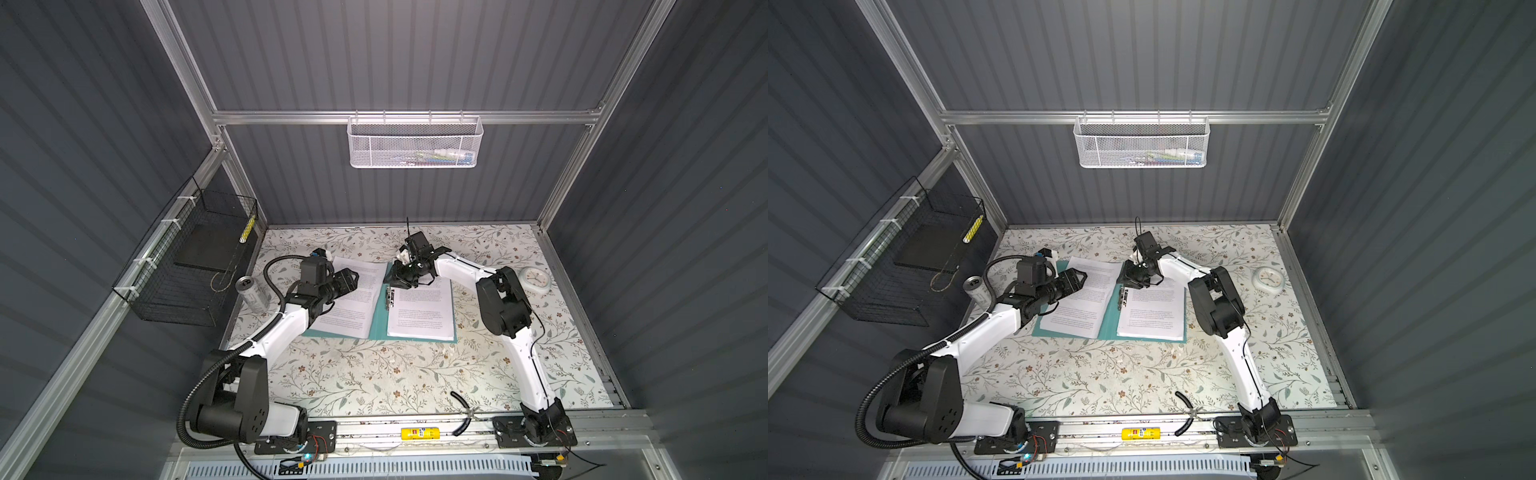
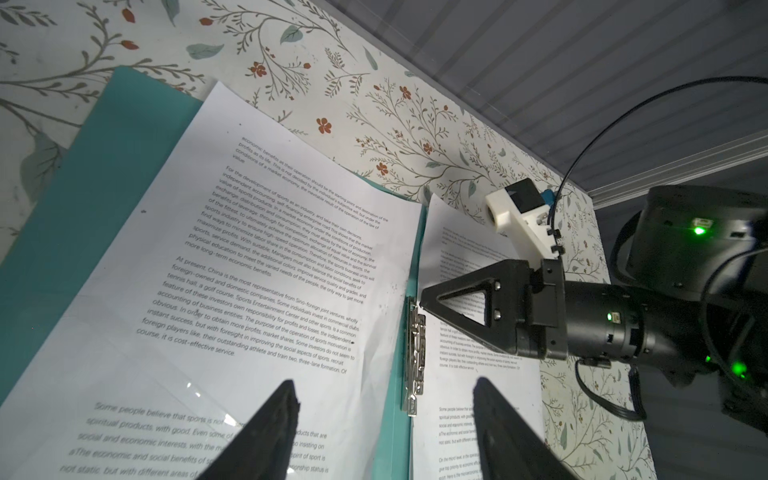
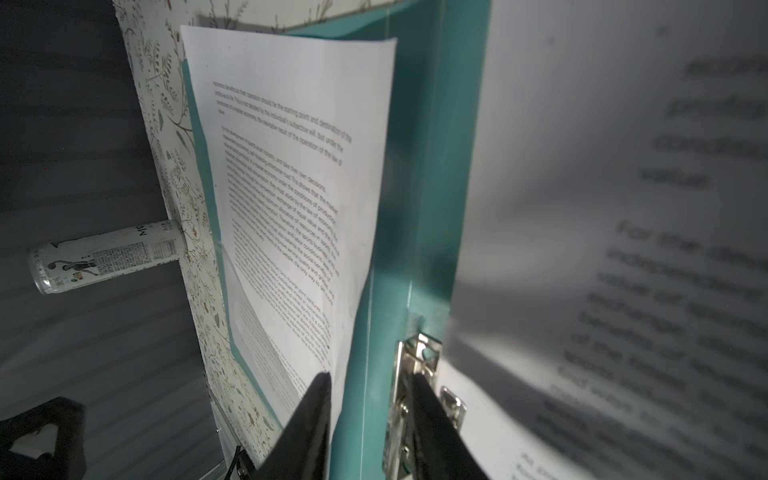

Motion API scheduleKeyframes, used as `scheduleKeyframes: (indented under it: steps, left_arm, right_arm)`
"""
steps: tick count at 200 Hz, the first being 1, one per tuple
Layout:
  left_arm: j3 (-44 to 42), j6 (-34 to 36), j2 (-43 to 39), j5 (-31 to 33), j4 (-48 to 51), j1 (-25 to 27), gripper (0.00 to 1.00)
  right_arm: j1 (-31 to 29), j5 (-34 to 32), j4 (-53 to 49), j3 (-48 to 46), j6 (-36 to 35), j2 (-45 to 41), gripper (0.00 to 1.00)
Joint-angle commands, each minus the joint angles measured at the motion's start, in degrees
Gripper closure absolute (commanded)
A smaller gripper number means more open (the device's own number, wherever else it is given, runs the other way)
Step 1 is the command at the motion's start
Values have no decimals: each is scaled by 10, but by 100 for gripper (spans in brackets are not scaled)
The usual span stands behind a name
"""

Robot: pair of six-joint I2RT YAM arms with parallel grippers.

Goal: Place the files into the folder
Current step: 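Release the clip and draw both grippers back from the open teal folder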

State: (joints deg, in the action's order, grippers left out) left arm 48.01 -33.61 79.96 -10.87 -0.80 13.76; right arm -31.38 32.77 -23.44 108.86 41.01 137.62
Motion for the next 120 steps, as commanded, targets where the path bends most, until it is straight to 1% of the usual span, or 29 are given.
scheduleKeyframes:
  steps: [1, 52, 97, 106, 120]
  left_arm:
    - [-14, 11, -17, 7, 17, -5, 33]
    - [-27, 10, -17, 4, 16, -8, 33]
    - [-31, 11, -15, 2, 15, -11, 34]
    - [-31, 11, -14, 1, 15, -12, 34]
    - [-33, 11, -12, 0, 13, -14, 34]
  right_arm:
    - [-2, 14, -6, 20, -1, 16, 65]
    - [-10, 29, 9, 54, 17, 44, 66]
    - [-13, 32, -3, 85, 21, 64, 67]
    - [-13, 32, -2, 88, 24, 67, 70]
    - [-14, 33, 0, 92, 26, 70, 82]
